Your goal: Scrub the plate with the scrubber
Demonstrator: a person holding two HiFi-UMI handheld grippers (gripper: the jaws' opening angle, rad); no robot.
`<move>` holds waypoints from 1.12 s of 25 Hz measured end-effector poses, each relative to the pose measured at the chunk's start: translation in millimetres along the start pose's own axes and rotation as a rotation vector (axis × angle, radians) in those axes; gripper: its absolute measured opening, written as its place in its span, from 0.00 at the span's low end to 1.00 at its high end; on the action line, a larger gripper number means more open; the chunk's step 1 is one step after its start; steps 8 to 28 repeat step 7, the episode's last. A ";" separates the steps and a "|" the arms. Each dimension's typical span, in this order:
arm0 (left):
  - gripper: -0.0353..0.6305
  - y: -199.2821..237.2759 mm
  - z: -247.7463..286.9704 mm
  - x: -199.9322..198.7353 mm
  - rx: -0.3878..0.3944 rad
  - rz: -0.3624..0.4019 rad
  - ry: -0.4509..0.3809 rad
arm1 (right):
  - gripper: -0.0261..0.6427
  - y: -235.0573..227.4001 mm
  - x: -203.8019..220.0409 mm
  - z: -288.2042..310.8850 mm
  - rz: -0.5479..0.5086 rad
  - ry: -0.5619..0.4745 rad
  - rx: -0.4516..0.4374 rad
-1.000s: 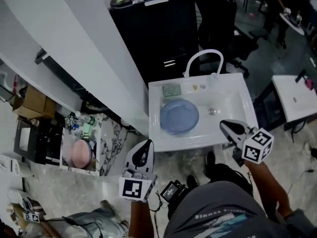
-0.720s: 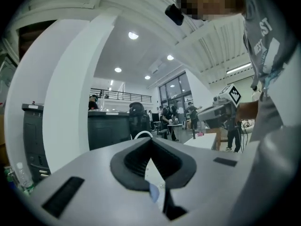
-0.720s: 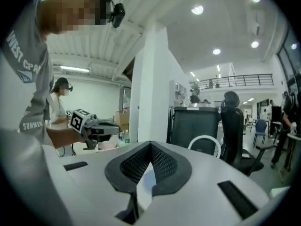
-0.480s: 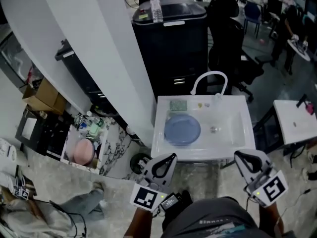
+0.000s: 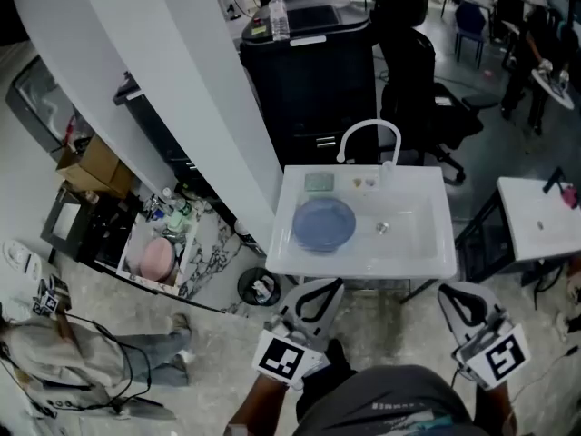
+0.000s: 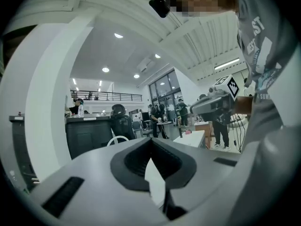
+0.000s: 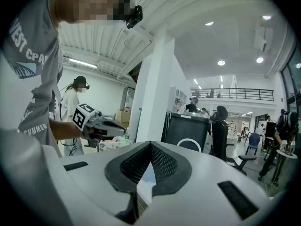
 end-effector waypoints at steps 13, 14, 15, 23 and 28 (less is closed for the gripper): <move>0.06 -61.5 -19.5 -20.8 -0.022 -0.002 -0.010 | 0.08 7.9 11.2 -65.7 0.024 -0.001 0.019; 0.06 -61.5 -19.5 -20.8 -0.022 -0.002 -0.010 | 0.08 7.9 11.2 -65.7 0.024 -0.001 0.019; 0.06 -61.5 -19.5 -20.8 -0.022 -0.002 -0.010 | 0.08 7.9 11.2 -65.7 0.024 -0.001 0.019; 0.06 -61.5 -19.5 -20.8 -0.022 -0.002 -0.010 | 0.08 7.9 11.2 -65.7 0.024 -0.001 0.019; 0.06 -61.5 -19.5 -20.8 -0.022 -0.002 -0.010 | 0.08 7.9 11.2 -65.7 0.024 -0.001 0.019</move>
Point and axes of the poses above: the fingertips, and each gripper's own axes: z forward along the fingers, y to its left, x out of its underside, the point moved 7 cm from there along -z, backward along the fingers, and after that the axes turned 14 degrees about -x, right-handed, at the moved point
